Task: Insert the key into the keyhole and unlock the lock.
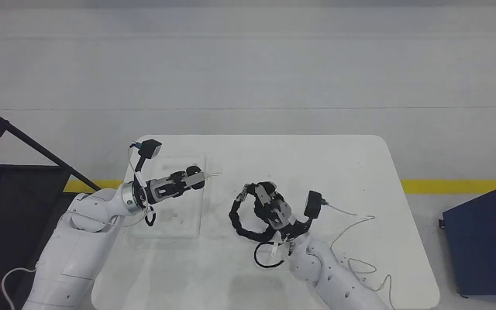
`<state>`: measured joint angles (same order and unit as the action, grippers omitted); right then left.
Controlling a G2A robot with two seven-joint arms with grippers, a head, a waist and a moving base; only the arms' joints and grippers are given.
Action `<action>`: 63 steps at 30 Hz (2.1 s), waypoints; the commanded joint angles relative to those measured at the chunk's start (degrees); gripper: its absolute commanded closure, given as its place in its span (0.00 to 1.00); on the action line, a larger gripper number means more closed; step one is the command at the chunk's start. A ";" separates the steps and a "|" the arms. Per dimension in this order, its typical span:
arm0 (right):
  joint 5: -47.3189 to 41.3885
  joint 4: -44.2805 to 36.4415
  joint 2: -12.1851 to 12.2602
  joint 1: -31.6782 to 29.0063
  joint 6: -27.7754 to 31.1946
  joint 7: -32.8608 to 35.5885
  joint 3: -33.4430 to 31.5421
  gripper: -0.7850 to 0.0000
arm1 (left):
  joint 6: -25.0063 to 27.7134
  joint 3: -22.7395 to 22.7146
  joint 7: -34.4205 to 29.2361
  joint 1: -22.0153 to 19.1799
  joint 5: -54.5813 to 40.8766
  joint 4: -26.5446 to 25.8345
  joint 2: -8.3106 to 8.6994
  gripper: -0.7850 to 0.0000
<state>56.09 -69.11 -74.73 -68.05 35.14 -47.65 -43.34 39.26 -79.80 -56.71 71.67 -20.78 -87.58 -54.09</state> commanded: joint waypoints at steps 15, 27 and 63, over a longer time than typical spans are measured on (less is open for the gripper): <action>32.47 1.65 3.09 2.24 -10.38 19.81 -4.66 1.00 | 0.00 0.00 0.00 0.00 0.00 0.00 0.00 1.00; 37.07 -6.45 4.80 0.83 -6.54 33.26 -7.99 1.00 | 0.00 0.00 0.00 0.00 0.00 0.00 0.00 1.00; 28.83 -33.67 8.53 0.02 11.70 85.57 -19.19 0.00 | 0.00 0.00 0.00 0.00 0.00 0.00 0.00 1.00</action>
<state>84.93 -102.77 -66.20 -68.03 46.83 37.89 -62.54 39.26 -79.80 -56.71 71.67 -20.78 -87.58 -54.09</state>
